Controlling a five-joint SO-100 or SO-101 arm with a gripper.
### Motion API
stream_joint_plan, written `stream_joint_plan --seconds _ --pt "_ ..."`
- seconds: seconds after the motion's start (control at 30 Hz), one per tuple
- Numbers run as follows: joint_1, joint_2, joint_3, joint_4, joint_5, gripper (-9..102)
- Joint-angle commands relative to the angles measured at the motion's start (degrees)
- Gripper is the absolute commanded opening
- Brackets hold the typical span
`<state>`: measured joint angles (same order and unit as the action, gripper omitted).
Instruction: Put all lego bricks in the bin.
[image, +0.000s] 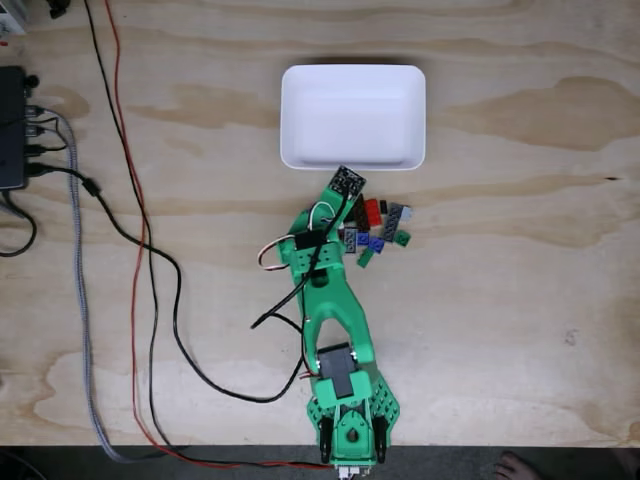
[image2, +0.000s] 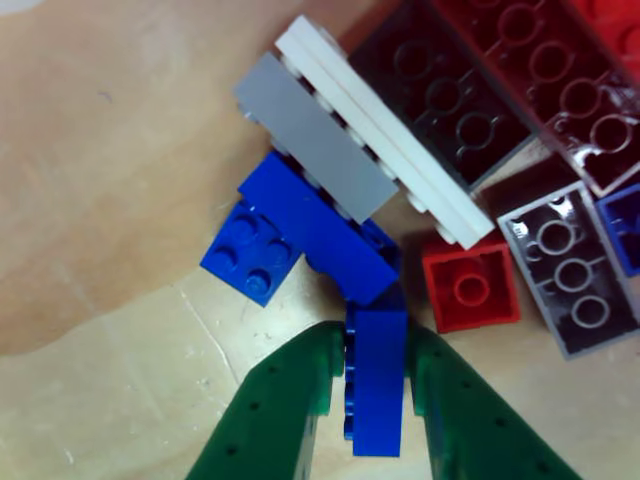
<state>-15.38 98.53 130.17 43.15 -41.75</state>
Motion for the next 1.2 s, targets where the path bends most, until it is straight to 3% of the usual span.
stream_joint_plan --seconds 0.0,0.13,0.27,0.37,0.53,0.63,0.83,0.97,1.1,1.17 --pt "-1.05 7.47 -7.91 8.0 3.34 0" --pt "-0.26 13.18 -26.63 25.22 7.82 0" --pt "4.48 11.6 -44.65 35.16 9.93 0" --pt "8.88 7.12 -53.96 36.39 7.21 0" --pt "18.63 -2.11 -52.91 24.96 -10.28 0" --pt "23.99 -8.61 -52.91 17.4 -15.38 1" --pt "26.19 -9.84 -51.86 10.55 -15.56 34" --pt "21.88 -0.62 -50.54 17.05 -11.95 38" --pt "11.25 11.78 -43.15 30.59 -11.95 30" --pt "5.62 13.36 -36.12 33.4 -12.83 25"
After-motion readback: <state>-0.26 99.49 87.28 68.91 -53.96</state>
